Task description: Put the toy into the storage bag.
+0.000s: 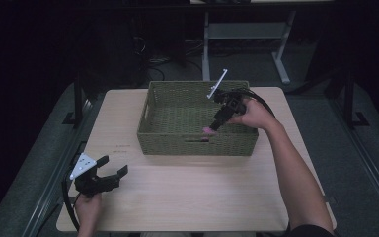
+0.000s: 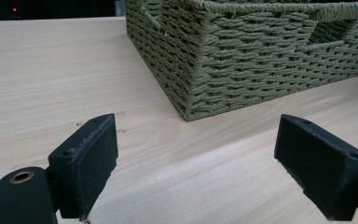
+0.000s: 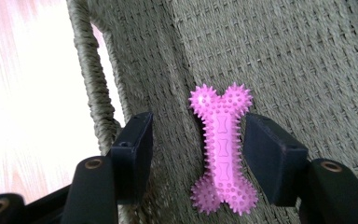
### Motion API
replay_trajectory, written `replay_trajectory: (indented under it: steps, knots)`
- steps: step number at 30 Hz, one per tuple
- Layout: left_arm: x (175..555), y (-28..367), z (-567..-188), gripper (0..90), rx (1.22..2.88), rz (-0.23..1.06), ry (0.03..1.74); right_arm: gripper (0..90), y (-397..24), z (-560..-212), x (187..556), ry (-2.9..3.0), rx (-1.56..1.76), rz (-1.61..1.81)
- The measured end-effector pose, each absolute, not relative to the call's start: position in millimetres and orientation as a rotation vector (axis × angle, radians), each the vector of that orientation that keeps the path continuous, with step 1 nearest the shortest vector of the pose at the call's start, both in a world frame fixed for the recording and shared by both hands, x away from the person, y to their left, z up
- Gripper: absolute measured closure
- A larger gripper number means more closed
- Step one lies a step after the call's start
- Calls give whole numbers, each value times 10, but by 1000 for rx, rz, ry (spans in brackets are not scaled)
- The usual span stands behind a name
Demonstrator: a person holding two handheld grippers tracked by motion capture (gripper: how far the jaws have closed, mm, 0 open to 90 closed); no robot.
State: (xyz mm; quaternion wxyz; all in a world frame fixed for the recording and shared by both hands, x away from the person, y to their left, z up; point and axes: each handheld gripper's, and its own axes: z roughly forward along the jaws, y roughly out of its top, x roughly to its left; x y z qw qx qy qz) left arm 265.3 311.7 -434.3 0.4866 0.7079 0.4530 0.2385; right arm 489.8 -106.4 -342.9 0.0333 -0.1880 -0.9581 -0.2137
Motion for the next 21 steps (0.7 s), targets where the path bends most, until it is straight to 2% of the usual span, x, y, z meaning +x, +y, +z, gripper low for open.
replay_trajectory:
  steps: [21]
  knots:
    - [2658,3091,-4345,128,1734,577,1095,395,-1238,-3361,4772,-2943,-607,-708]
